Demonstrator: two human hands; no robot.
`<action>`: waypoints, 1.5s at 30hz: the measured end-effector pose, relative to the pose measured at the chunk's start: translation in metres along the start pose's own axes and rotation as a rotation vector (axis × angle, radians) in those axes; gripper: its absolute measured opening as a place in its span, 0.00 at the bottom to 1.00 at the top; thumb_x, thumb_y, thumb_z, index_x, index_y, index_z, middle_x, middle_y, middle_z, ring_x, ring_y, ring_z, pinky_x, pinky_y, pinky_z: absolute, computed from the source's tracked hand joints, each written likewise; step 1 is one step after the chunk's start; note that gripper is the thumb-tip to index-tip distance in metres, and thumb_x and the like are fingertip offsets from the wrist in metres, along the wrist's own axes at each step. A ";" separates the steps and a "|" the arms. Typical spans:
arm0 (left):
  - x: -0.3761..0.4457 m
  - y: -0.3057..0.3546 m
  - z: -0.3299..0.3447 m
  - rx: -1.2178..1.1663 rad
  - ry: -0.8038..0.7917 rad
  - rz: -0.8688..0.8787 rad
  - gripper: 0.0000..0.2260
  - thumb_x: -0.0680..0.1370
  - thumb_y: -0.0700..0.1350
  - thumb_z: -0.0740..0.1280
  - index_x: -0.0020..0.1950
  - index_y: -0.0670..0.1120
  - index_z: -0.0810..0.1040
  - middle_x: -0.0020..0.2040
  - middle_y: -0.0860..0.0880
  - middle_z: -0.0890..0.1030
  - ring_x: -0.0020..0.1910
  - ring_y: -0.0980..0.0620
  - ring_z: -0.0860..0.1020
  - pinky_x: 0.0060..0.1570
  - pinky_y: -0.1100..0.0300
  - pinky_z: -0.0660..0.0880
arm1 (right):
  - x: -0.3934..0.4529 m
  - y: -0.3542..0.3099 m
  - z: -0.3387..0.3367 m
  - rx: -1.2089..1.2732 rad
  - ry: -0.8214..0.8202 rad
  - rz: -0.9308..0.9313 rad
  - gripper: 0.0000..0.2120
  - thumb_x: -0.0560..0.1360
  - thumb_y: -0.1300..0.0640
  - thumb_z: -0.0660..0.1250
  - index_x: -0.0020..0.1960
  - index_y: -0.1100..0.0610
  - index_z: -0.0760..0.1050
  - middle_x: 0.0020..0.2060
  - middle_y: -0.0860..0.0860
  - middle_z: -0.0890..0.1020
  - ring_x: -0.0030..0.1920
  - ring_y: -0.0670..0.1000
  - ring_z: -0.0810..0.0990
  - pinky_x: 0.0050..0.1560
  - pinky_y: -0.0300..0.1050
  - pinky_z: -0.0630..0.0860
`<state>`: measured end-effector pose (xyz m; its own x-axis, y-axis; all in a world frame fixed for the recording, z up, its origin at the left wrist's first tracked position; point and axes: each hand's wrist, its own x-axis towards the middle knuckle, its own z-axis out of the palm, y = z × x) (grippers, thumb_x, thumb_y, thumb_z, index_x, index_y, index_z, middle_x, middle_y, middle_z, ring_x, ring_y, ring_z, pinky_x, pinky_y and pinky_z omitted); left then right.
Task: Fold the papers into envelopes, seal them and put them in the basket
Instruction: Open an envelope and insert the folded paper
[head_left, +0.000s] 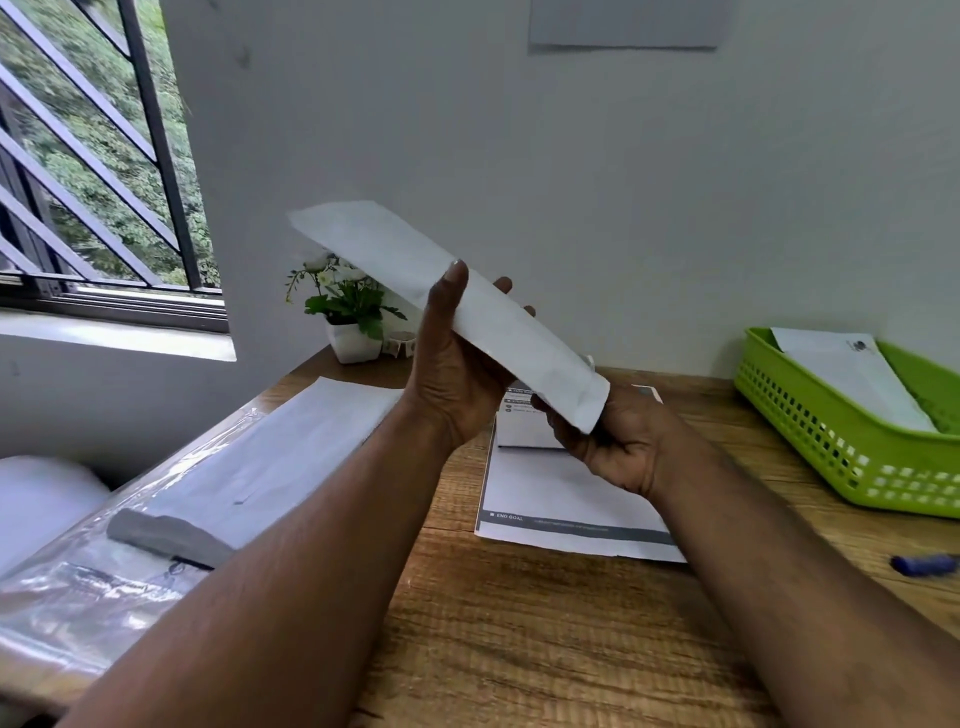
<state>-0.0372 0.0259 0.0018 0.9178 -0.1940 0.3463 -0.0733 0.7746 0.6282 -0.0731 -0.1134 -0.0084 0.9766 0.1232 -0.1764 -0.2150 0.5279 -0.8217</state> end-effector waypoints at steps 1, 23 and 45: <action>0.003 0.000 -0.002 -0.020 0.016 0.001 0.39 0.47 0.59 0.82 0.54 0.46 0.79 0.59 0.42 0.76 0.60 0.39 0.74 0.60 0.41 0.72 | 0.001 0.000 -0.002 0.009 -0.002 -0.013 0.08 0.77 0.57 0.65 0.46 0.61 0.78 0.30 0.56 0.83 0.26 0.50 0.81 0.25 0.40 0.79; 0.002 -0.004 -0.016 -0.155 0.085 0.060 0.18 0.71 0.60 0.66 0.49 0.47 0.77 0.43 0.46 0.78 0.41 0.47 0.79 0.51 0.49 0.76 | 0.021 0.007 -0.013 -0.256 0.122 -0.141 0.18 0.80 0.54 0.61 0.69 0.44 0.65 0.48 0.56 0.82 0.38 0.56 0.81 0.29 0.44 0.78; 0.002 -0.026 -0.014 -0.089 0.014 -0.212 0.23 0.72 0.62 0.65 0.43 0.42 0.84 0.44 0.43 0.82 0.46 0.44 0.82 0.56 0.49 0.77 | 0.021 0.003 -0.017 -1.801 0.172 -1.527 0.29 0.70 0.58 0.68 0.70 0.57 0.69 0.57 0.55 0.82 0.36 0.55 0.84 0.32 0.44 0.80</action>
<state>-0.0282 0.0142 -0.0238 0.9145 -0.3501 0.2026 0.1559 0.7672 0.6221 -0.0533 -0.1234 -0.0231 0.3815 0.4107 0.8281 0.5048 -0.8431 0.1855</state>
